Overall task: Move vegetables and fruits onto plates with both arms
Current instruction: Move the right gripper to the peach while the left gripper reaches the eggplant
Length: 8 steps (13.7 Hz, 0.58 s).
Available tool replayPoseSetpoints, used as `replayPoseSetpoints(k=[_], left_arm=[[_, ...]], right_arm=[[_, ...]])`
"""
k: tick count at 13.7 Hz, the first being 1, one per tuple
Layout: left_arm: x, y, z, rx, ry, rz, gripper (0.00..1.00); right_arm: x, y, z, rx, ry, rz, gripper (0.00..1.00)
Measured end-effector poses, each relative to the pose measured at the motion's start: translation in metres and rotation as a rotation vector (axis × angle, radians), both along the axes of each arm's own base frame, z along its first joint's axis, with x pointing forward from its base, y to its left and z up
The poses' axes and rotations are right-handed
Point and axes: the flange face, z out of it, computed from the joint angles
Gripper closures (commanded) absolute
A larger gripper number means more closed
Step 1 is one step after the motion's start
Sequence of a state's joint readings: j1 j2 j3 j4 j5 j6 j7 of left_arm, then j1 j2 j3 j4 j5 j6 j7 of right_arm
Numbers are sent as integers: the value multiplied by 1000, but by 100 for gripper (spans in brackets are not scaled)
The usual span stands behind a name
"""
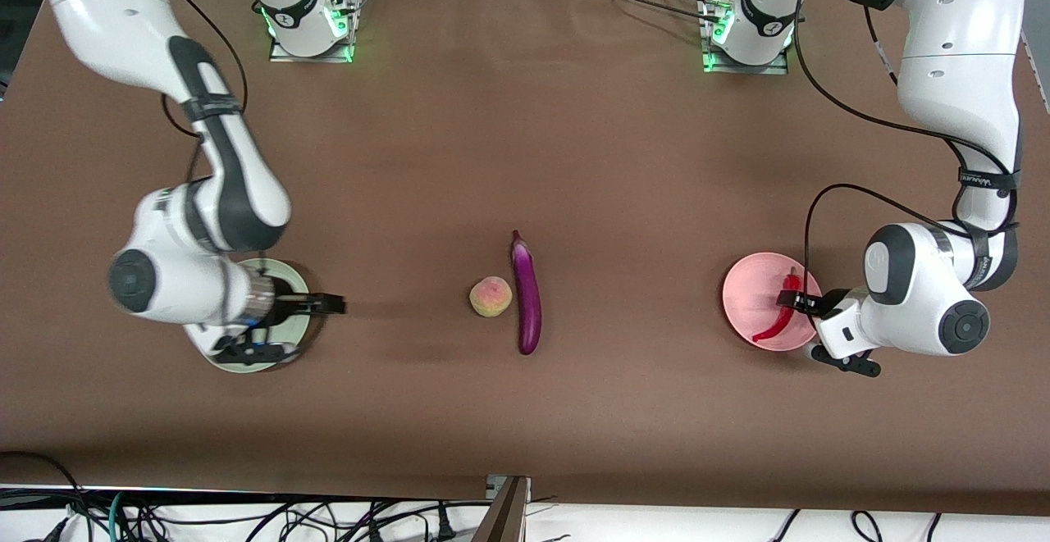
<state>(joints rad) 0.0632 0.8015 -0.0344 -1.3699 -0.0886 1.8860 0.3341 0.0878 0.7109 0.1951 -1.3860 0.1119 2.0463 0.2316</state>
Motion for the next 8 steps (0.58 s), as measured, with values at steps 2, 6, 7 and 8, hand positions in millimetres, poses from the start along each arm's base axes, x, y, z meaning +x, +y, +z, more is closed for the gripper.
replayPoseSetpoints(k=[2,6,7,8], left_arm=[[0,-10,22,-17,-1,21,0],[-7,-78,89,-26,15,126,0],[-10,-106,95,-22,24,152,0],[-15,-136,96,-16,37,177,0]], right_arm=[[-18,79,-1,2,-16,-89,0],[-47,176,-24,39,-68,-202,0],[-49,183,-31,48,-79,-216,0],[-50,189,-37,57,-90,-226,0]])
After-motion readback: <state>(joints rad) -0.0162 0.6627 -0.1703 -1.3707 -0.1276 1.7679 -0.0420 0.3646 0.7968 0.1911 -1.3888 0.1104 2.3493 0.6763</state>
